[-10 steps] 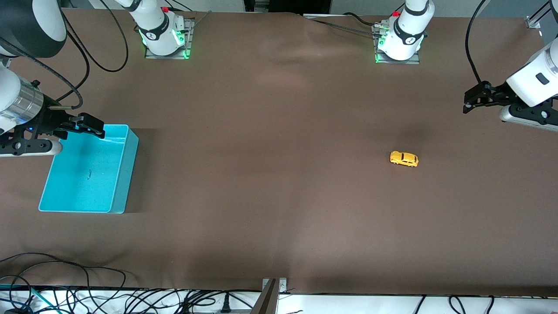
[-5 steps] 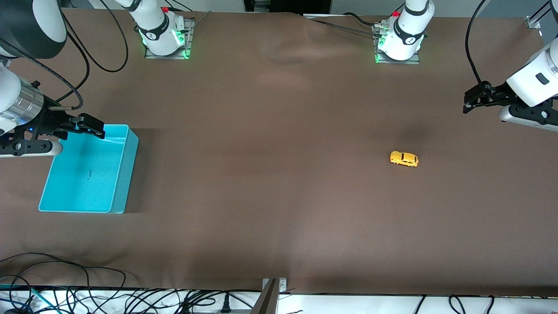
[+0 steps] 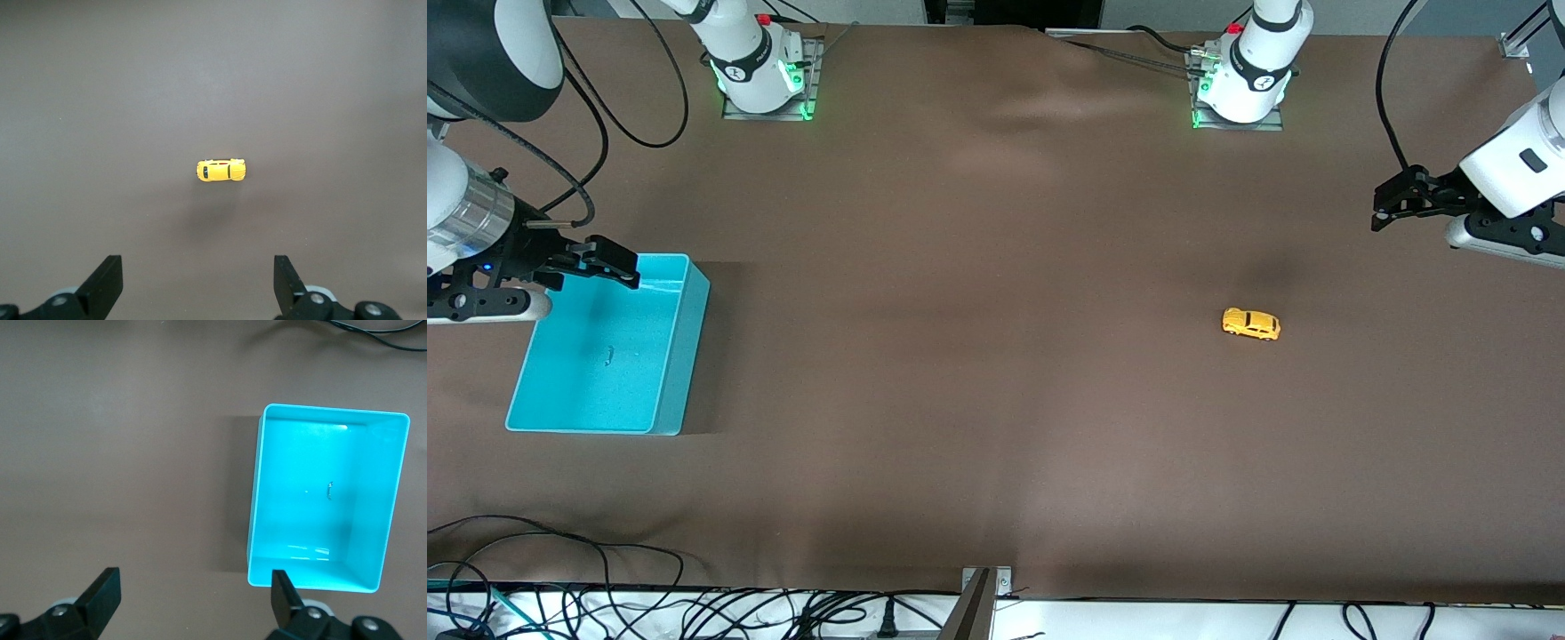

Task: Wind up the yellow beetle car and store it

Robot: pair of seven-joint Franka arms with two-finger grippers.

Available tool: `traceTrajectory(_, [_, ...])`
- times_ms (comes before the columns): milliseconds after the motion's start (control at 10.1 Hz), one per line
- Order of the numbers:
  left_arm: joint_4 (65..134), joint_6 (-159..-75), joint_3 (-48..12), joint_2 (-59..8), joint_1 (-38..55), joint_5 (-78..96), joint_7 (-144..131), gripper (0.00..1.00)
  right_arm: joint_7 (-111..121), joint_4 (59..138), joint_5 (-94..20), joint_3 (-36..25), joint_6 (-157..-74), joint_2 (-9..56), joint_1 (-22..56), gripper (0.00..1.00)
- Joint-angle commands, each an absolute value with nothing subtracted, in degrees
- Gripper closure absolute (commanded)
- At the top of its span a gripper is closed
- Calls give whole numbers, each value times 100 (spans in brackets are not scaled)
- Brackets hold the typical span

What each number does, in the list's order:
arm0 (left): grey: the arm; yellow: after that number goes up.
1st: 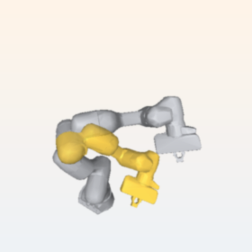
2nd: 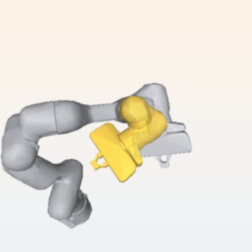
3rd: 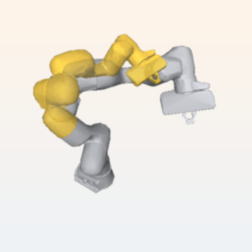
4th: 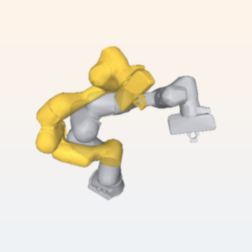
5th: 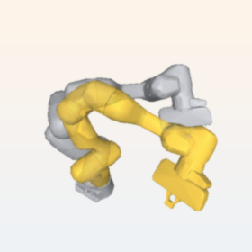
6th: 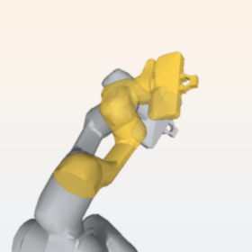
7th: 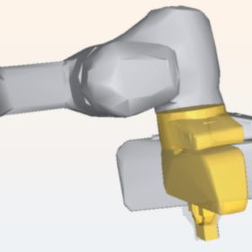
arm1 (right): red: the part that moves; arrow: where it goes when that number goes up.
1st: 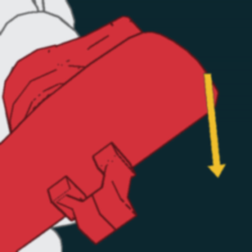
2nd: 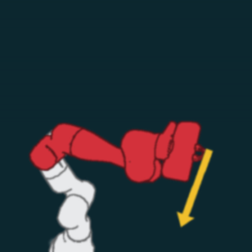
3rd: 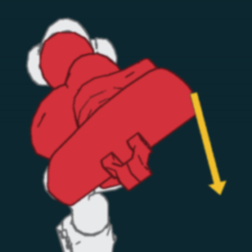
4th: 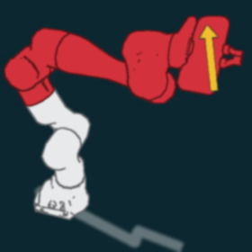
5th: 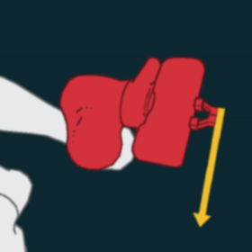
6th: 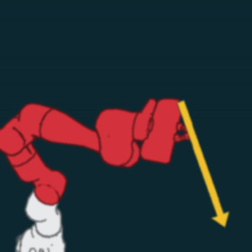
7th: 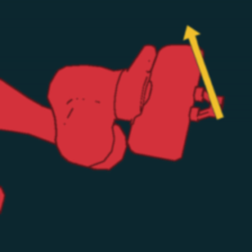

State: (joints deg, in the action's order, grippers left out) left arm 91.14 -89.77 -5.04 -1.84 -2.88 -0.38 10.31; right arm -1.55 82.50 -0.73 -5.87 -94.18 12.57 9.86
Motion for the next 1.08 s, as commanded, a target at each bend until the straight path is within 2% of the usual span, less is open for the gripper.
traceTrajectory(0, [8938,-8868,-527,-255,-325,44,1090,0,-97,8288,-79,-571,-9483,1257,958,0])
traceTrajectory(591, [8947,-8859,-527,-255,-334,35,1081,0,-88,8297,-79,-571,-9475,1274,958,0])
traceTrajectory(986, [8947,-8859,-536,-255,-334,26,1072,0,-97,8419,-88,-571,-9396,1047,967,0])
